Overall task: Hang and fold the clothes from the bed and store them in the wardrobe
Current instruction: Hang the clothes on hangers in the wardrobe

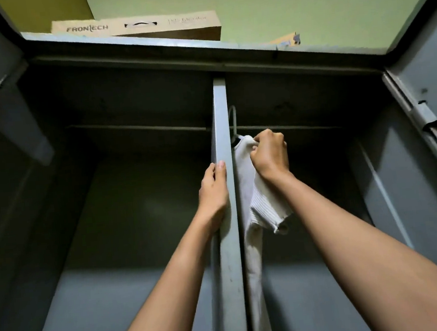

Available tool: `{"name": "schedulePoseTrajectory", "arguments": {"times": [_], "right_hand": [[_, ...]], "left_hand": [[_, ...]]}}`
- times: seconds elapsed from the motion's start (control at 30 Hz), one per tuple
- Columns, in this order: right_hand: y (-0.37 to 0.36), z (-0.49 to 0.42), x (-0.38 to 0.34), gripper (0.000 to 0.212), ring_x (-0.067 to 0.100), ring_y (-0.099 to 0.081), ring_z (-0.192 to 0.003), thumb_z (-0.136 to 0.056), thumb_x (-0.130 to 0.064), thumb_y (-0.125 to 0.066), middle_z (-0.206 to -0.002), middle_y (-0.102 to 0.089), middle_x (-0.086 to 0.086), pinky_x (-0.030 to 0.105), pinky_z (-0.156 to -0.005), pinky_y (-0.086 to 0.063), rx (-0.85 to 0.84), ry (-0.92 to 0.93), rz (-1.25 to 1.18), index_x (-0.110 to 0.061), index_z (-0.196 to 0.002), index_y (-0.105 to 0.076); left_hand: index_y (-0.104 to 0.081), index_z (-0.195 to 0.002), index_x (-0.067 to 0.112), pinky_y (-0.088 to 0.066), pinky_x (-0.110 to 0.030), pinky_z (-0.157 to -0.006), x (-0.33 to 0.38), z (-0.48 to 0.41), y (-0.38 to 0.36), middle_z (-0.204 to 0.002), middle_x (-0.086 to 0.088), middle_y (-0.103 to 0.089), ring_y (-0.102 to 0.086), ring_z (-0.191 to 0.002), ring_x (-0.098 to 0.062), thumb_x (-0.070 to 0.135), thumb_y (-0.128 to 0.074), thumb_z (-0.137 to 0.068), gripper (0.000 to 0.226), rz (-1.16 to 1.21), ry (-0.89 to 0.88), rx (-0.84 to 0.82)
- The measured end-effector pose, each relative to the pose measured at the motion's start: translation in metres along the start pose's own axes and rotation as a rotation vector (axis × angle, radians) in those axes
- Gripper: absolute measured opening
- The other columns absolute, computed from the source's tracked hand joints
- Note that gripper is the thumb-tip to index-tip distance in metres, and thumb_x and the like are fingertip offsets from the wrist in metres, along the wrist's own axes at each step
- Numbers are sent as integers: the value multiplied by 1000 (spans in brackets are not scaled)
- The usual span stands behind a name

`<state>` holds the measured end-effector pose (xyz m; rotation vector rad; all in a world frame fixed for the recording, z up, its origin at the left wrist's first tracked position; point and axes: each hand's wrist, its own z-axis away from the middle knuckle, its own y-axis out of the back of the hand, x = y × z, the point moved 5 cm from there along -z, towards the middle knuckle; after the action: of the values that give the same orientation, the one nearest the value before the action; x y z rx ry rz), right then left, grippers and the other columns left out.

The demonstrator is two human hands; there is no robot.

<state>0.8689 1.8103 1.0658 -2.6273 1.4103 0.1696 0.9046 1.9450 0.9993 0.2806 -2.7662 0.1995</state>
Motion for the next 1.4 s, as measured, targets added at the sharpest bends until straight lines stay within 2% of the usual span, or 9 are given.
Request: {"name": "schedulePoseTrajectory", "arguments": {"times": [0.3,0.43,0.53,0.63,0.93,1.0,1.13,1.3,1.4], "right_hand": [[-26,-10,5,22,42,-57,-106,-94,-6,-44,-110,-60,24,36,-77,-45,-45,46,87,3,-104,-61],[-29,-26,-13,18,40,-54,-110,-97,-8,-43,-115,-56,24,37,-83,-45,-113,61,116,2,-105,-56],[-25,-33,-26,17,35,-55,-109,-96,-8,-47,-117,-57,20,32,-76,-40,-138,38,66,0,-110,-54],[-26,-31,-23,20,27,-58,-105,-91,-13,-59,-114,-58,13,28,-72,-40,-124,-83,-115,-4,-109,-57],[-18,24,-15,25,12,-59,-74,-91,-28,-59,-82,-63,4,22,-61,-45,-215,-470,-965,-9,-75,-62],[-15,45,-16,33,15,-59,-72,-94,-34,-53,-79,-62,6,27,-66,-49,-300,-528,-1003,-11,-71,-58],[-11,96,-13,33,22,-60,-78,-98,-32,-43,-94,-62,13,29,-63,-49,-478,-639,-968,-4,-102,-60],[23,162,-9,25,16,-52,-84,-100,-33,-38,-93,-59,0,37,-76,-40,-601,-750,-977,-17,-102,-57],[46,190,-7,23,15,-51,-87,-101,-34,-37,-98,-56,-1,38,-81,-38,-635,-831,-1004,-20,-104,-54]], "left_hand": [[-51,-128,17,-42,-47,-102,-6,-1,-2,-125,-9,-56,-53,-117,-26,67,-37,-79,72,79,32,-33],[-58,-115,14,-44,-47,-99,-4,-1,-1,-111,-9,-61,-56,-109,-28,55,-37,-92,51,60,11,-8],[-56,-122,18,-43,-48,-101,-2,4,-2,-119,-8,-61,-56,-113,-26,72,-37,-73,75,64,23,30],[-54,-125,20,-40,-50,-103,-9,0,-3,-125,-9,-59,-53,-118,-29,80,-37,-62,88,60,80,21],[-61,-108,26,-44,-47,-99,0,39,2,-108,-8,-64,-58,-105,-29,61,-29,-84,53,72,322,74],[-60,-112,22,-47,-47,-96,3,52,4,-107,-11,-64,-60,-102,-29,60,-30,-88,54,113,398,94],[-60,-115,17,-51,-43,-92,16,86,7,-107,-13,-64,-63,-98,-29,55,-33,-93,52,164,515,142],[-64,-114,19,-45,-45,-99,21,135,6,-115,-10,-64,-58,-109,-31,71,-33,-67,76,158,604,180],[-58,-123,14,-39,-41,-106,49,173,3,-128,-9,-58,-53,-118,-29,56,-37,-89,58,176,619,155]]}}
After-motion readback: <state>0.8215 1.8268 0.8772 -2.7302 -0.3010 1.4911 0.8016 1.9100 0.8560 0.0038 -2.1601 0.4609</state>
